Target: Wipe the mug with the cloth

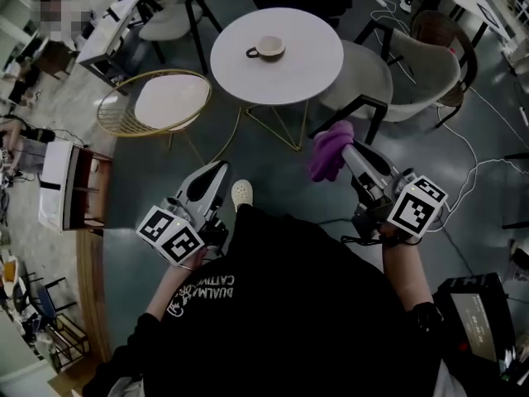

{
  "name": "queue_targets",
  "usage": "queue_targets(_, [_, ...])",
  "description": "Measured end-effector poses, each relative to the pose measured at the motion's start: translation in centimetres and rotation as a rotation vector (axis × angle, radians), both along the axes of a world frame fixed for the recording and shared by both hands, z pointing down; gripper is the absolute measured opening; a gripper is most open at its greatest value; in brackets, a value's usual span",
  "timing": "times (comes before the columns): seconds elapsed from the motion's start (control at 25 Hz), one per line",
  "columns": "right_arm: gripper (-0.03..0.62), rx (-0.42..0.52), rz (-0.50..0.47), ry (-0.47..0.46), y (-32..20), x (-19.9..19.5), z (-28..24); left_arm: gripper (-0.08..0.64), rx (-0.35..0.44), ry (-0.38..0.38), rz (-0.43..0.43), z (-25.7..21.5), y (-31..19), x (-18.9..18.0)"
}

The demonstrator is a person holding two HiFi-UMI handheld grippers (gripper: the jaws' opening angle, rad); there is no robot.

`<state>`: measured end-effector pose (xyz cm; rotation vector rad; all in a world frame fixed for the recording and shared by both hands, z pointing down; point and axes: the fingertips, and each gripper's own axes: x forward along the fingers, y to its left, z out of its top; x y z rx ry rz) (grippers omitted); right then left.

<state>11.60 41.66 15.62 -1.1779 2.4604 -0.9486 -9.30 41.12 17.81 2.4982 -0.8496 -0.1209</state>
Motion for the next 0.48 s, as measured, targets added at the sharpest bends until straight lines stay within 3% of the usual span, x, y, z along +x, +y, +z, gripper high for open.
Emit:
queue_targets(0.16, [0.043, -0.028, 0.046, 0.028, -2.6, -0.1, 0.7, 0.0, -0.031, -0.019, 0.022, 1.0, -3.5, -0.1])
queue_targets(0.48, [0.043, -0.121, 0.188, 0.046, -11.1, -0.6, 1.2, -0.001, -0.051, 0.029, 0.122, 0.2, -13.9, -0.3])
